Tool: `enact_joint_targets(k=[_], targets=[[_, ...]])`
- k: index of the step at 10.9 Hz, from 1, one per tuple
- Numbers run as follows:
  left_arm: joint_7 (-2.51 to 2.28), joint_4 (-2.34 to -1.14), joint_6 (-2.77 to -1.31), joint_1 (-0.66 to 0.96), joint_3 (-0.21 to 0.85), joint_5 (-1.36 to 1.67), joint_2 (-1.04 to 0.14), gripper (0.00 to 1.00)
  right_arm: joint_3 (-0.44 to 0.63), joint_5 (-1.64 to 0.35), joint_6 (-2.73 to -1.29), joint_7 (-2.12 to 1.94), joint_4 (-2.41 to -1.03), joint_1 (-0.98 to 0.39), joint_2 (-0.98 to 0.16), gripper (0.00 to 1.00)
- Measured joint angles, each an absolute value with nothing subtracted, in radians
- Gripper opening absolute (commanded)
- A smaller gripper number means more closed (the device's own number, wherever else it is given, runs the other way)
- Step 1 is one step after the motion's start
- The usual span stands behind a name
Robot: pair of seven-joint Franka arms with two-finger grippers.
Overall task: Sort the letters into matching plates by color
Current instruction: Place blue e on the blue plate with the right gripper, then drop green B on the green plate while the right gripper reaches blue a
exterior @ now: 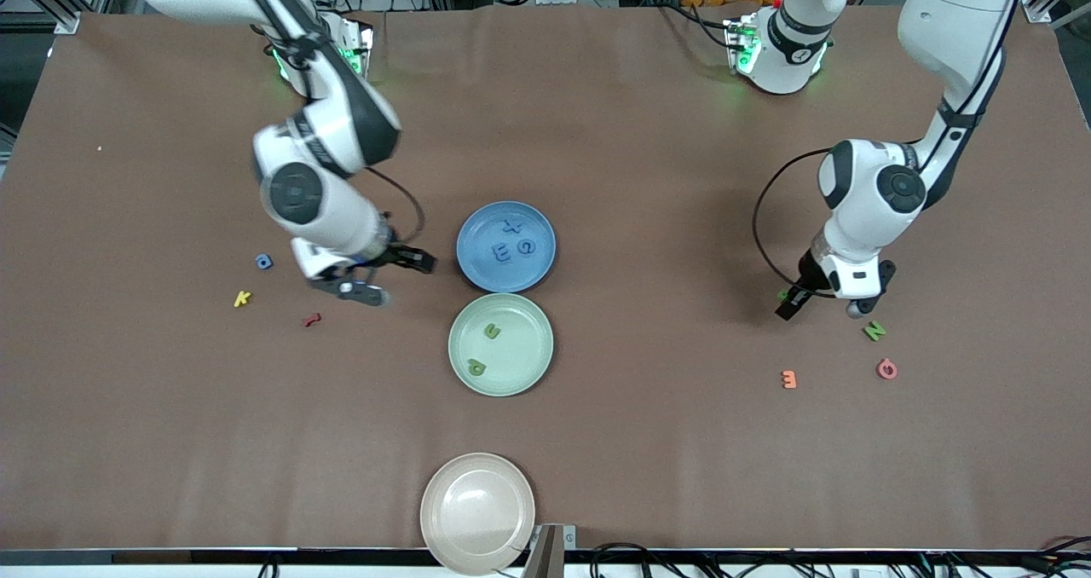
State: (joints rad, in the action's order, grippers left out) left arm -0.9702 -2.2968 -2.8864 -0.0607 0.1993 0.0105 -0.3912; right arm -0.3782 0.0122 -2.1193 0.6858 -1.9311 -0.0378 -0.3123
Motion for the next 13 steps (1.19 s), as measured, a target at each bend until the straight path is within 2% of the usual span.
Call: enact_joint_targets(k=[2, 4, 6, 8, 10, 13], targets=[[-1.037, -2.203, -2.887, -0.048, 0.298, 0.071, -0.440, 0.00, -0.357, 0.015, -2.064, 0.359, -1.988, 0.104, -0.230, 1.00], [-1.148, -2.074, -2.888, 0.019, 0.343, 0.072, -0.511, 0.00, -0.248, 0.017, -2.116, 0.002, -2.077, 0.162, -0.194, 1.00], [-1.252, -1.929, -2.889, 0.115, 0.345, 0.073, -0.589, 0.00, -0.137, 0.015, -2.283, -0.340, -2.180, 0.205, -0.197, 0.99], [-1.333, -1.802, -2.890, 0.203, 0.340, 0.073, -0.655, 0.00, -0.114, 0.015, -2.476, -0.590, -2.281, 0.275, -0.227, 0.87], [-1.364, -1.731, -2.896, 0.284, 0.323, 0.073, -0.685, 0.00, -0.110, 0.015, -2.524, -0.675, -2.300, 0.294, -0.264, 0.82], [-1.366, -1.684, -3.005, 0.402, 0.264, 0.073, -0.718, 0.00, -0.110, 0.015, -2.530, -0.705, -2.303, 0.294, -0.300, 0.78]])
